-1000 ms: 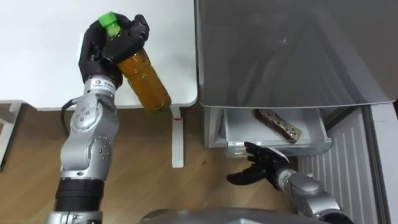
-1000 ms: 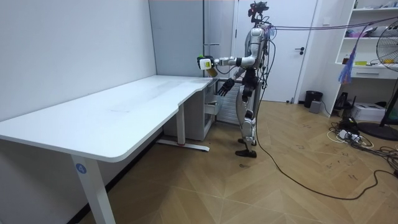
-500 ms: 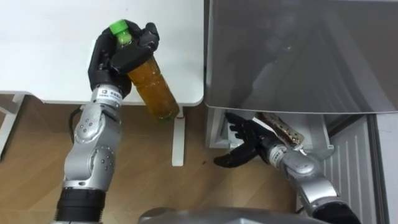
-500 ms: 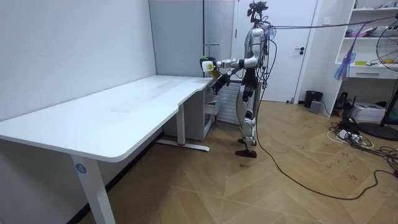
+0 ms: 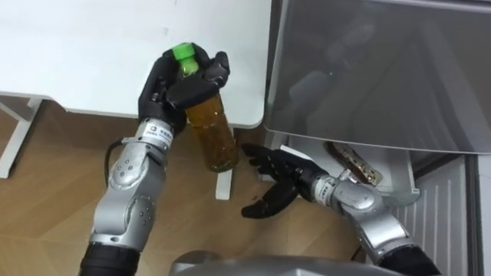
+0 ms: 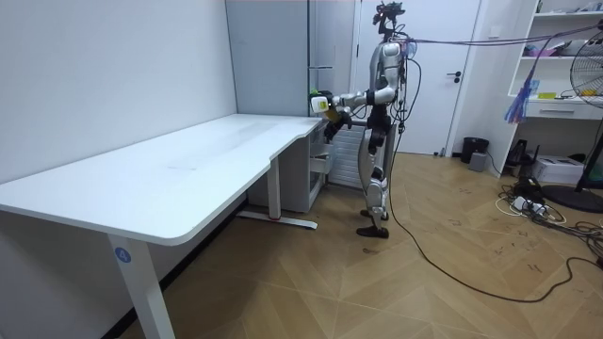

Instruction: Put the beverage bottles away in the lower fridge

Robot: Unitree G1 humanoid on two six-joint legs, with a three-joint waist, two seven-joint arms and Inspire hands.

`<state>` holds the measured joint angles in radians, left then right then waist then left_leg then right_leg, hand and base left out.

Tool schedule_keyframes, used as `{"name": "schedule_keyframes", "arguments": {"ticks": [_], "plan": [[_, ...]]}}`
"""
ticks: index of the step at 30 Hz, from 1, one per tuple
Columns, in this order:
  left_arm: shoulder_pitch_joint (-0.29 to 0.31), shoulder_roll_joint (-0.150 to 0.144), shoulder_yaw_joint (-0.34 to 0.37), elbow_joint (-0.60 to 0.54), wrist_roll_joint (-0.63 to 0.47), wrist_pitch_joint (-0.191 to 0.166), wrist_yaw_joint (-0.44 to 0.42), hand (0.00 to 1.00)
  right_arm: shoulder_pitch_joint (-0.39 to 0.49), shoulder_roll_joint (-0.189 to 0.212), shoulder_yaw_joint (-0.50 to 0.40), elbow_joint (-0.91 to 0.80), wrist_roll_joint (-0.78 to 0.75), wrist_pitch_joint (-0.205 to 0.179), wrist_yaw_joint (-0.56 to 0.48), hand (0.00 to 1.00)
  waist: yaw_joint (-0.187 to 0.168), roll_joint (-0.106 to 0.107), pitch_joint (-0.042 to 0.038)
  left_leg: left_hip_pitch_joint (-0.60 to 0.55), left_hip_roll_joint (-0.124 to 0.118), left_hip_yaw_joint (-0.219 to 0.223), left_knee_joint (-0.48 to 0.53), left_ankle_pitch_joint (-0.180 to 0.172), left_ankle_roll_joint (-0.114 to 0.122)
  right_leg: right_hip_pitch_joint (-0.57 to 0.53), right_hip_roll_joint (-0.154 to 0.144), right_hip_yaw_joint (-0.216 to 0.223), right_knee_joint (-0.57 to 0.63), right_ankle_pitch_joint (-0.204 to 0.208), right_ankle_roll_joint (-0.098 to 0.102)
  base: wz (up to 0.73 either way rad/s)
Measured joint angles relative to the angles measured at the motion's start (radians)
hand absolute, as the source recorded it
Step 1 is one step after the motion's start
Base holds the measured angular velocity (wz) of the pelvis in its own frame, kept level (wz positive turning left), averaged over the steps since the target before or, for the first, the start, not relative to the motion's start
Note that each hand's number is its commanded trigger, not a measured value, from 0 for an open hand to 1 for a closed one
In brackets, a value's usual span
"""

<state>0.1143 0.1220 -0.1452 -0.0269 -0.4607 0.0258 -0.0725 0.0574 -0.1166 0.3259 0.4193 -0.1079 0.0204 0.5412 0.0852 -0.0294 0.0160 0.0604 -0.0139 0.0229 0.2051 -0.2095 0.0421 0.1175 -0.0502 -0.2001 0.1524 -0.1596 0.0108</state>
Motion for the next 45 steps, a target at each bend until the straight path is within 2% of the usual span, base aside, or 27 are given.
{"name": "schedule_keyframes", "arguments": {"ticks": [9,13,16,28,29,30,31,32,45], "plan": [[0.002,0.011,-0.087,0.010,0.000,0.000,-0.051,1.00,0.000,-0.005,0.048,0.000,0.036,0.003,0.025,0.00,-0.001,-0.002,0.0002,-0.003,0.000,0.000,0.002,0.000,0.000,0.005,0.000,-0.006,0.000,0.000,0.000,0.01],[0.005,0.014,-0.131,0.022,0.041,0.003,-0.095,1.00,0.000,-0.002,0.050,0.001,0.084,0.003,0.039,0.00,-0.001,-0.006,0.0024,-0.001,0.001,0.001,0.000,0.000,0.000,0.005,0.001,0.004,0.000,0.000,0.000,-0.01],[0.010,0.013,-0.136,0.022,0.043,0.012,-0.121,1.00,0.000,0.004,0.056,0.002,0.108,0.004,0.046,0.00,-0.004,-0.012,0.0059,-0.003,0.001,0.001,0.000,0.000,0.000,0.003,0.001,0.005,0.000,0.000,0.000,0.00],[0.013,0.016,-0.154,0.022,0.043,0.013,-0.141,1.00,0.000,0.008,0.058,0.044,0.155,0.006,0.084,0.00,-0.011,-0.017,0.0046,-0.032,0.000,0.000,0.017,0.000,0.000,-0.023,-0.001,0.009,0.003,0.000,0.000,0.01],[0.014,0.016,-0.154,0.022,0.043,0.013,-0.141,1.00,0.000,0.008,0.060,0.043,0.155,0.009,0.087,0.15,-0.014,-0.017,0.0046,-0.032,0.001,0.000,0.017,0.000,0.000,-0.023,-0.001,0.009,0.003,0.000,0.000,0.00],[0.014,0.016,-0.157,0.022,0.044,0.013,-0.141,1.00,0.000,0.009,0.063,0.043,0.155,0.013,0.088,0.65,-0.015,-0.017,0.0046,-0.033,0.001,0.000,0.017,0.000,0.000,-0.023,0.000,0.009,0.003,0.000,0.000,0.00],[0.016,0.016,-0.162,0.022,0.045,0.013,-0.141,1.00,0.000,0.009,0.068,0.043,0.155,0.017,0.094,0.85,-0.019,-0.017,0.0046,-0.033,0.001,-0.001,0.017,0.000,0.000,-0.022,0.000,0.009,0.003,0.000,0.000,0.00],[0.016,0.016,-0.167,0.022,0.053,0.013,-0.141,1.00,0.000,0.009,0.075,0.043,0.156,0.019,0.096,1.00,-0.024,-0.017,0.0048,-0.033,0.001,0.000,0.017,-0.001,0.001,-0.023,0.000,0.009,0.004,0.000,0.000,0.00],[0.016,0.017,-0.193,0.022,0.125,0.010,-0.140,1.00,0.002,0.000,0.104,0.043,0.156,0.034,0.116,1.00,-0.035,-0.008,0.0050,-0.038,0.001,0.001,0.017,-0.001,0.001,-0.033,0.000,0.006,0.019,0.000,0.000,-0.01]]}}
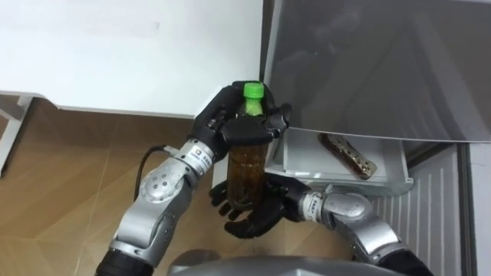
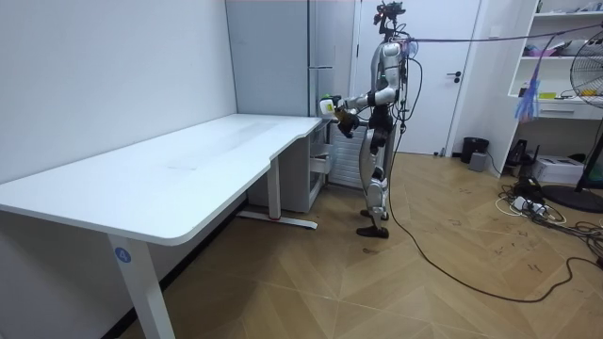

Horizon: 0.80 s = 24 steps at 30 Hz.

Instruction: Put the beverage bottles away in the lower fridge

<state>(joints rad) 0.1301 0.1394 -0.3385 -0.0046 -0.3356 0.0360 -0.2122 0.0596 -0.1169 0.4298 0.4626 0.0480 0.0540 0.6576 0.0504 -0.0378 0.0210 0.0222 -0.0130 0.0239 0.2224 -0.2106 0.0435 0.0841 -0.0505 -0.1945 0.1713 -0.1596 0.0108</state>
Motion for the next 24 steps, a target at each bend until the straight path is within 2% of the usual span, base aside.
{"name": "schedule_keyframes", "arguments": {"ticks": [3,9,10,11,12,24], "plan": [[0.000,0.000,0.000,0.000,0.003,0.000,0.003,1.00,0.000,-0.005,0.001,0.000,0.000,0.001,0.005,1.00,0.000,0.005,-0.0030,0.002,0.000,0.004,0.000,0.000,0.000,-0.002,0.000,0.000,0.000,0.000,0.000,0.00],[0.000,0.001,-0.025,0.003,0.019,-0.001,0.003,1.00,0.000,-0.009,0.012,0.030,0.031,0.002,0.011,1.00,-0.001,0.009,-0.0037,0.007,0.000,0.008,0.000,0.000,0.000,0.002,-0.001,0.003,0.000,0.000,0.000,0.00],[0.000,0.001,-0.026,0.007,0.019,-0.001,0.003,1.00,0.000,-0.011,0.014,0.033,0.032,0.002,0.012,0.47,-0.002,0.009,-0.0035,0.007,0.000,0.010,0.000,0.000,0.000,0.002,-0.001,0.003,0.000,0.000,0.000,-0.03],[0.000,0.001,-0.028,0.009,0.019,-0.001,0.003,1.00,0.000,-0.011,0.017,0.034,0.034,0.003,0.012,0.03,-0.002,0.009,-0.0035,0.007,0.001,0.013,0.000,0.000,0.000,0.002,-0.001,0.003,0.000,0.000,0.000,-0.04],[0.000,0.001,-0.028,0.010,0.019,-0.001,0.003,1.00,0.000,-0.011,0.017,0.035,0.034,0.004,0.012,0.00,-0.002,0.010,-0.0032,0.006,0.001,0.014,0.000,0.000,0.000,0.002,-0.001,0.003,0.000,0.000,0.000,-0.04],[0.000,0.012,-0.041,0.012,0.019,-0.003,0.000,1.00,-0.001,-0.011,0.018,0.035,0.096,0.009,0.012,0.00,-0.015,0.012,0.0018,0.005,0.001,0.017,0.000,0.000,0.000,0.003,0.000,0.005,0.000,0.000,0.000,0.00]]}}
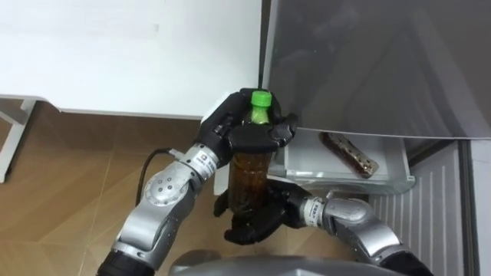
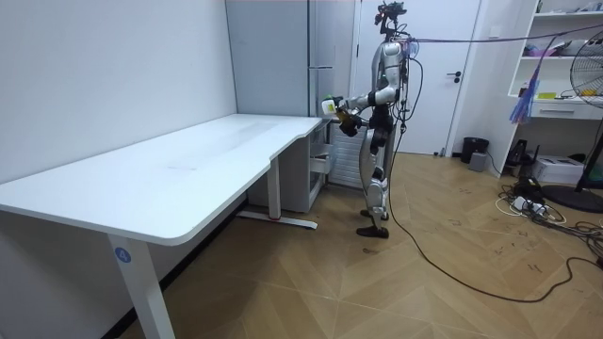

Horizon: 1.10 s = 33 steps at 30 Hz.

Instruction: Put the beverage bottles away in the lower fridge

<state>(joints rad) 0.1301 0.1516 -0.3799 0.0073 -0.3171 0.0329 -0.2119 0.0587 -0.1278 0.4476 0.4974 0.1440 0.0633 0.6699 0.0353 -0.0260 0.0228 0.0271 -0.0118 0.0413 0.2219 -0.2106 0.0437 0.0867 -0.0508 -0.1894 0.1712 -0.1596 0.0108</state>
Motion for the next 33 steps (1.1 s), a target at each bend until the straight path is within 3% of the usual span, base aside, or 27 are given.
{"name": "schedule_keyframes", "arguments": {"ticks": [23,24,25,26,33], "plan": [[-0.003,0.001,-0.007,0.085,0.030,-0.010,-0.072,1.00,0.000,0.000,0.002,0.014,0.249,0.002,-0.027,0.00,-0.002,-0.005,0.0052,0.003,0.000,0.005,-0.002,0.000,0.000,-0.002,0.000,0.000,-0.001,0.000,0.000,0.00],[-0.003,0.001,-0.007,0.090,0.035,-0.010,-0.075,1.00,0.000,0.000,0.002,0.015,0.254,0.002,-0.027,0.36,-0.002,-0.005,0.0052,0.002,0.001,0.006,-0.002,0.000,0.000,-0.002,0.000,-0.001,-0.001,0.000,0.000,0.00],[-0.002,0.001,-0.010,0.096,0.043,-0.010,-0.078,1.00,0.000,0.000,0.002,0.015,0.267,0.002,-0.028,0.90,-0.001,-0.005,0.0052,0.001,0.001,0.007,-0.002,0.000,0.000,-0.003,0.000,-0.001,-0.001,0.000,0.000,0.00],[-0.003,0.001,-0.013,0.097,0.049,-0.010,-0.079,1.00,0.000,0.000,0.003,0.020,0.287,0.002,-0.030,1.00,-0.001,-0.005,0.0052,0.001,0.001,0.008,-0.003,0.000,0.000,-0.003,0.000,-0.001,-0.001,0.000,0.000,0.00],[-0.003,0.003,-0.016,0.099,0.058,-0.010,-0.081,1.00,0.000,0.000,0.013,0.035,0.326,0.002,-0.029,1.00,-0.002,-0.005,0.0049,0.001,0.001,0.011,-0.002,0.000,0.000,-0.004,0.000,-0.002,-0.001,0.000,0.000,0.00]]}}
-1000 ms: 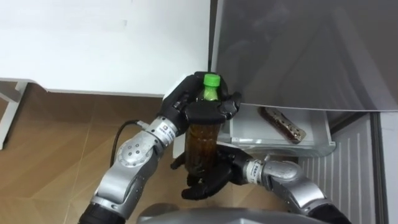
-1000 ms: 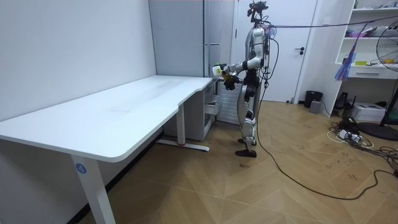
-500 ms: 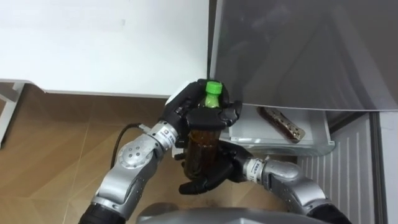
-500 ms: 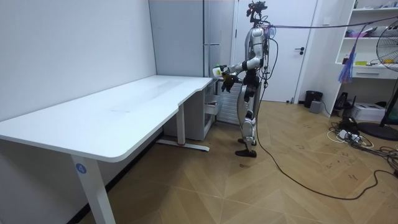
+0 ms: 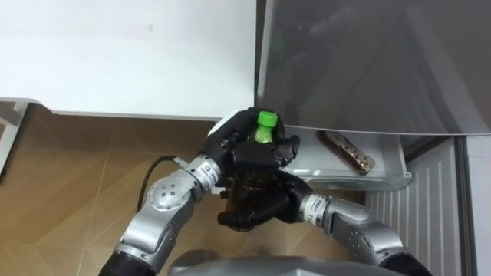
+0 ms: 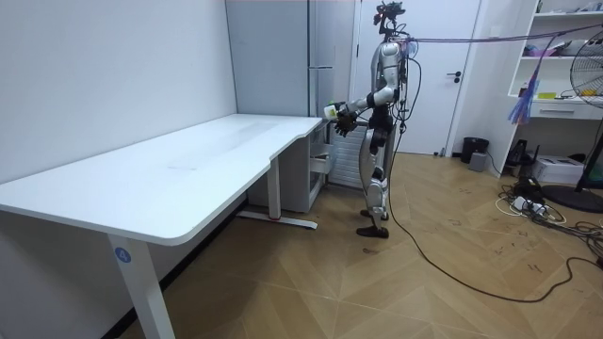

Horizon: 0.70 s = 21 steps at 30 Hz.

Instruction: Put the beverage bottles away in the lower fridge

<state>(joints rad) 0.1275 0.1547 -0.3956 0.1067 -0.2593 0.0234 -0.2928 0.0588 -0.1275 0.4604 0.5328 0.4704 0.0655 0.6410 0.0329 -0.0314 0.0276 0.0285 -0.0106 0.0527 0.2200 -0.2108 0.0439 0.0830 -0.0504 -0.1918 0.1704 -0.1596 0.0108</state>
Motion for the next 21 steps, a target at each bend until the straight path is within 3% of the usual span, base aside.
{"name": "schedule_keyframes", "arguments": {"ticks": [7,21], "plan": [[-0.001,0.018,0.001,0.000,0.001,0.000,0.000,1.00,0.000,-0.001,0.020,0.007,0.001,0.000,0.012,1.00,0.000,0.000,-0.0006,0.000,0.000,0.001,0.001,0.000,0.000,0.001,0.000,0.000,0.000,0.000,0.000,0.00],[0.000,0.005,0.017,0.003,-0.021,0.001,0.006,1.00,0.000,0.003,0.019,0.010,0.005,-0.009,0.012,1.00,-0.002,0.004,-0.0036,-0.001,-0.001,0.002,0.003,0.000,0.000,0.003,0.000,-0.006,0.000,0.000,0.000,0.00]]}}
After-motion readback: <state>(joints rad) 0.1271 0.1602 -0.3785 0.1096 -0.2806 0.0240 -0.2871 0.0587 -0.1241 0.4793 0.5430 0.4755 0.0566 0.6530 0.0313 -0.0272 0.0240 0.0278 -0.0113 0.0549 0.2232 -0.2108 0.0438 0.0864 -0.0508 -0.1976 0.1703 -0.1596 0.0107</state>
